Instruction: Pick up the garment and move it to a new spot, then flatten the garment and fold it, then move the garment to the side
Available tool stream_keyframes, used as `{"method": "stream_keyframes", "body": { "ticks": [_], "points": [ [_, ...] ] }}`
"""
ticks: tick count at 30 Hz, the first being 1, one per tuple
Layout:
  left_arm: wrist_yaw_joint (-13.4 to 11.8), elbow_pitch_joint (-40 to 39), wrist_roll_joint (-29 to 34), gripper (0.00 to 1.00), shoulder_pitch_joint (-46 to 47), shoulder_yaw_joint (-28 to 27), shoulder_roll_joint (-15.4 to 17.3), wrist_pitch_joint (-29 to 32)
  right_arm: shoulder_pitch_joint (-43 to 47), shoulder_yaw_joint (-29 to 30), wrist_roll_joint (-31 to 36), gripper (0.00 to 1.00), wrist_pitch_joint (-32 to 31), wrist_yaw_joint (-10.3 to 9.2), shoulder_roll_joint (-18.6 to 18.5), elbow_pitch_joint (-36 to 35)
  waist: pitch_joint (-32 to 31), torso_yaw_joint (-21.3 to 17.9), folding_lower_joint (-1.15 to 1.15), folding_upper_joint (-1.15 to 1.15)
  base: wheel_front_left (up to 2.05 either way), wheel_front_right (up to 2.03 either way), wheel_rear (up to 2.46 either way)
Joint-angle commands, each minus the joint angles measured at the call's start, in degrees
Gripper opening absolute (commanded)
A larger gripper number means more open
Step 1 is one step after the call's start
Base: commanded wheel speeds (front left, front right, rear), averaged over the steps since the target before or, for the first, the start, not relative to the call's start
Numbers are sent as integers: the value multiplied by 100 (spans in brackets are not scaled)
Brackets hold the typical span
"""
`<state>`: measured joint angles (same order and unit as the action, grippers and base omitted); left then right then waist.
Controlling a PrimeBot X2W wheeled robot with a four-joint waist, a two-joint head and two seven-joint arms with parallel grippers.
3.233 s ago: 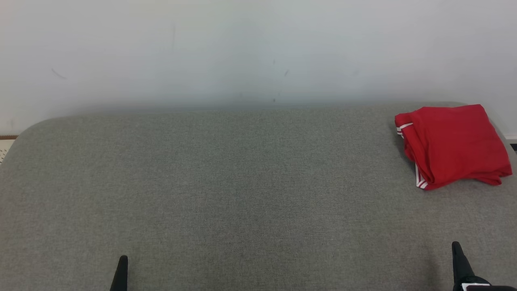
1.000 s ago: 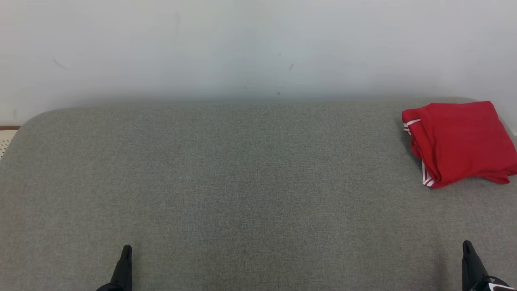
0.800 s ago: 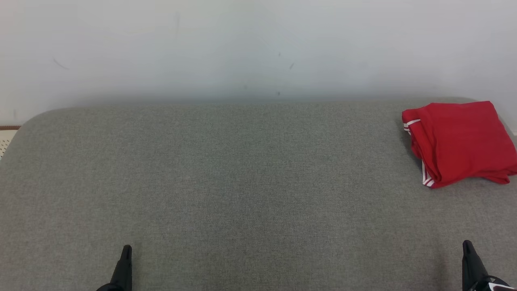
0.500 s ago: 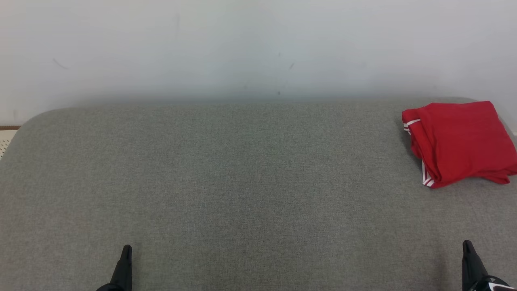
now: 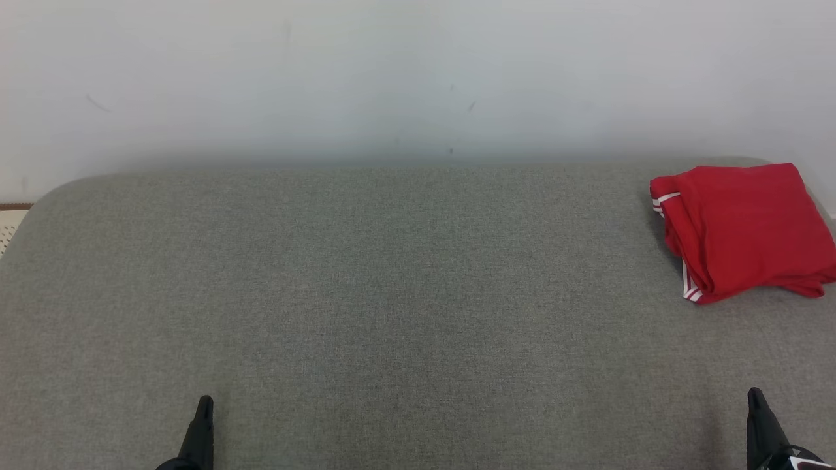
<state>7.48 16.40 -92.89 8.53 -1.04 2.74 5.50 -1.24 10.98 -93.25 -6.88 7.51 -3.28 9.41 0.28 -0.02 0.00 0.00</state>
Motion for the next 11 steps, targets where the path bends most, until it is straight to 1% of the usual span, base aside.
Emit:
{"method": "stream_keyframes", "body": {
  "ticks": [1, 11],
  "points": [
    [19, 17, -18, 0, 42, 2, 26, 19, -13, 12, 19, 0, -9, -4, 13, -2, 0, 0, 0, 0, 0, 0, 0],
    [19, 17, -18, 0, 42, 3, 26, 20, -15, 18, 25, 0, -13, -4, 19, -1, 0, 0, 0, 0, 0, 0, 0]
  ]
}}
